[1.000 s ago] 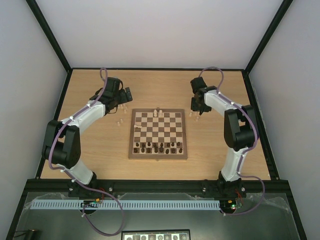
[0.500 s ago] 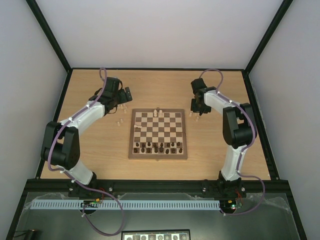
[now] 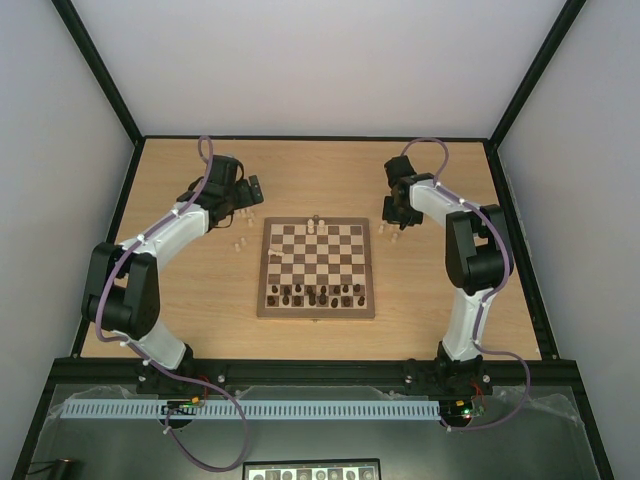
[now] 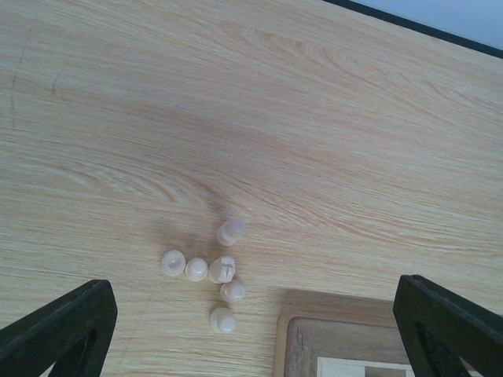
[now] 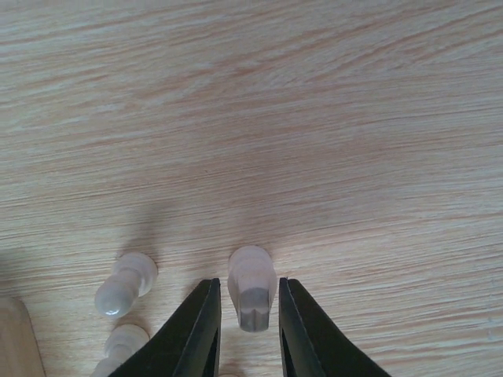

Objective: Set up the chess pieces on the board
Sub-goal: Pick up the chess piece at the center of the board.

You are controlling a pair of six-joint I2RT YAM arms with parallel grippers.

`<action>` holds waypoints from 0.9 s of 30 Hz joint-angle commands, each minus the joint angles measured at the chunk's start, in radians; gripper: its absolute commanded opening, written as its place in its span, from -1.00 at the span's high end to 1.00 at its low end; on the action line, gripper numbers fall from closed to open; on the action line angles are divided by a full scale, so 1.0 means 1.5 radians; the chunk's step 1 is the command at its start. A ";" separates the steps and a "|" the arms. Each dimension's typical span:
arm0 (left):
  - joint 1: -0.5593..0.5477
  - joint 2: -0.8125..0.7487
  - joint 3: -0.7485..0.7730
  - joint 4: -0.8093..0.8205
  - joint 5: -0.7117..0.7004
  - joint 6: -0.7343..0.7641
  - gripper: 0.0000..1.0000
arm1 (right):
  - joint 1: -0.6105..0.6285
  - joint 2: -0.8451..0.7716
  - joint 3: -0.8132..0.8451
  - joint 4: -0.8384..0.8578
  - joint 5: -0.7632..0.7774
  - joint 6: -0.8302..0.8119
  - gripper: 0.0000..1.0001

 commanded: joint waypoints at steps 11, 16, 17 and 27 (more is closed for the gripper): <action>0.005 -0.024 -0.010 0.007 0.004 0.009 -0.99 | -0.004 0.009 0.025 -0.007 0.003 0.008 0.80; 0.005 -0.025 -0.012 0.007 0.006 0.009 -0.99 | -0.005 -0.003 0.025 -0.011 0.021 0.013 0.94; 0.005 -0.026 -0.013 0.007 0.007 0.009 -0.99 | -0.005 -0.009 0.026 -0.012 0.028 0.014 0.95; 0.006 -0.068 -0.028 -0.002 0.020 -0.001 -0.99 | 0.003 -0.110 0.021 -0.026 0.028 0.015 0.97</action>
